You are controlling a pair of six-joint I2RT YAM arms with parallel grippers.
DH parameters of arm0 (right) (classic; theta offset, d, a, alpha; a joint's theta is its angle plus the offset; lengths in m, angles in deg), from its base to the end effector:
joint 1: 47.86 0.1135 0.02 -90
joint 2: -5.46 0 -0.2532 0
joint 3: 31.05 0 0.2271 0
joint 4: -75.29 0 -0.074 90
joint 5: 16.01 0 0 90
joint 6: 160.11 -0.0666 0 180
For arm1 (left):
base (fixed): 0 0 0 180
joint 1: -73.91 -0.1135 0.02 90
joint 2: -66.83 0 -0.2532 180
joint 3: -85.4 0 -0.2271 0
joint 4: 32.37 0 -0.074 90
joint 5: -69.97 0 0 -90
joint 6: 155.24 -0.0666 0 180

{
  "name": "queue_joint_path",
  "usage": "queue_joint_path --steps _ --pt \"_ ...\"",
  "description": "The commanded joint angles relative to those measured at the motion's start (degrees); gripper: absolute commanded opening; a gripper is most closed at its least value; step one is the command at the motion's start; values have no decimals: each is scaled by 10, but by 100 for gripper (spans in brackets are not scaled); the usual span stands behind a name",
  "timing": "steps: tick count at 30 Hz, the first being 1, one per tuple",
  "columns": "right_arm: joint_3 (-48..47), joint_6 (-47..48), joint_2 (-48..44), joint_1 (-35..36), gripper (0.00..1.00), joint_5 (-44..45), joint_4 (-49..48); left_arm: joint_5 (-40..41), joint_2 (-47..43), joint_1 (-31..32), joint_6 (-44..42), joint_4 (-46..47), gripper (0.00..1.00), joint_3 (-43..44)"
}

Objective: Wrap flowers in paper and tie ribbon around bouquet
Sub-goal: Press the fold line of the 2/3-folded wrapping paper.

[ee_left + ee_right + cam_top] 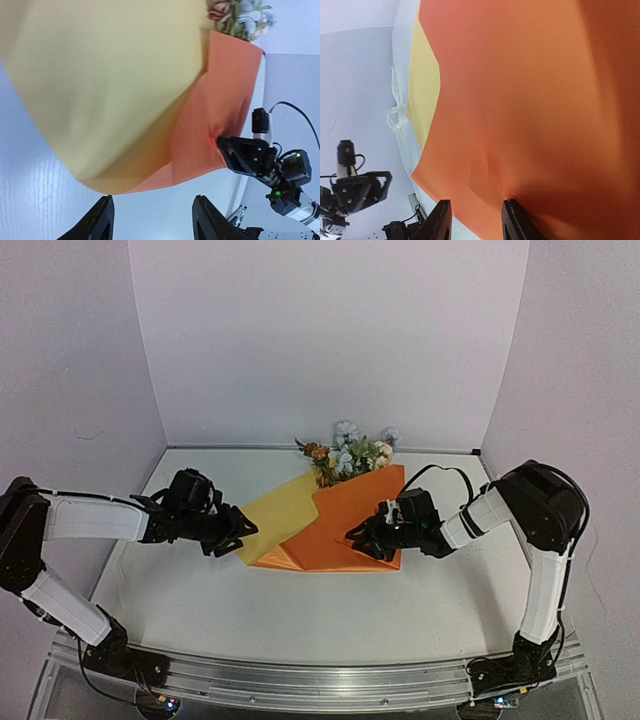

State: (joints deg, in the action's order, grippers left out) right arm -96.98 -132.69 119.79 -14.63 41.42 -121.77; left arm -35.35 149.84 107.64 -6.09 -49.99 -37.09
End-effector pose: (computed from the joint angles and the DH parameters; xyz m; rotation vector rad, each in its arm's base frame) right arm 0.3034 0.2416 0.1067 0.2294 2.4480 1.4867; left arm 0.2356 -0.1785 0.1726 -0.4185 2.5352 -1.0437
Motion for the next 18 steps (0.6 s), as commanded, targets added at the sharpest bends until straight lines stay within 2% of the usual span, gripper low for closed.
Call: queue_joint_path --steps 1,6,10,15,18 --pt "15 -3 31 2 37 36 49 41 -42 12 72 82 56 -58" --pt "15 -8 39 2 37 33 40 69 -21 45 104 126 54 -83" --pt "15 -12 42 2 37 32 36 89 5 65 146 170 47 -93" --pt "13 -14 46 2 37 32 33 147 21 98 205 163 37 -90" --pt "12 -15 49 2 37 32 31 175 19 107 242 148 37 -92"
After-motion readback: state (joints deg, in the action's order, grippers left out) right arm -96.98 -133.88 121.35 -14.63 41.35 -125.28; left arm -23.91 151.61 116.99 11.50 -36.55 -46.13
